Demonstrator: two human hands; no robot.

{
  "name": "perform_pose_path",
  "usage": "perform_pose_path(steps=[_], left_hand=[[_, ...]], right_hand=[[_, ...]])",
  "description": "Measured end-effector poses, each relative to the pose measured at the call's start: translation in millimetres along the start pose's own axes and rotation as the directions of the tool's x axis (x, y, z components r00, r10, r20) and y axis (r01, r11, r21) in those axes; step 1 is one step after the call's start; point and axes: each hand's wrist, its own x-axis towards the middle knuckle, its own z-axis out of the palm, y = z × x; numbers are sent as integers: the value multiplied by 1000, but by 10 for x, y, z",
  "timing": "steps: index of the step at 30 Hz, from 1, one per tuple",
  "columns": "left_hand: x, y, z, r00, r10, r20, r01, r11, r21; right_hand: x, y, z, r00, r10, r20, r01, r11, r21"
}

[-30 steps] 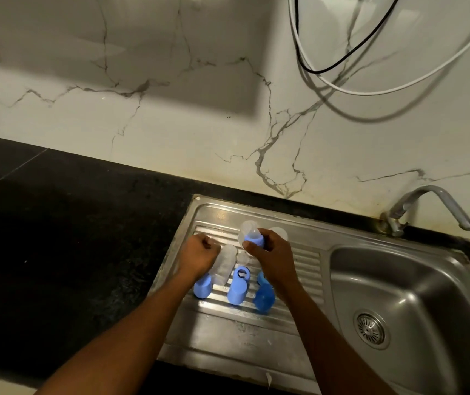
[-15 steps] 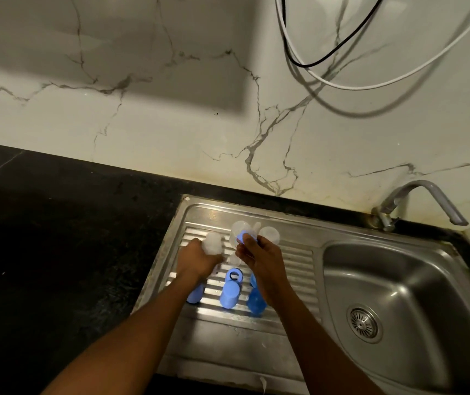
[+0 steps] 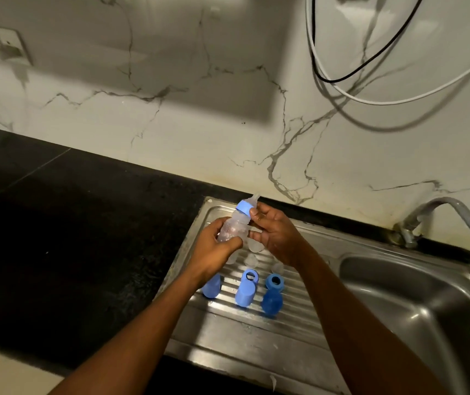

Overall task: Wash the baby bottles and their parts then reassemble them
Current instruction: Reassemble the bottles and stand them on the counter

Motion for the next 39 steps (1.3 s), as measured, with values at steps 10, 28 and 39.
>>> perform_pose_path(steps=[10,28,39], left_hand=[[-133,180,-67,986,-10,163,43,979,-201],[-168,113,89,998,8,57,-1,991,-132],[-136,138,110,996,46,80,-35,990,-138]], right_hand=[[-94,-283,-111,977,83,195,-59,991,-123],[-388,-112,68,993,95,-71,-86,989,120],[-332,-126,68,991,74,-111,-53,982,182]])
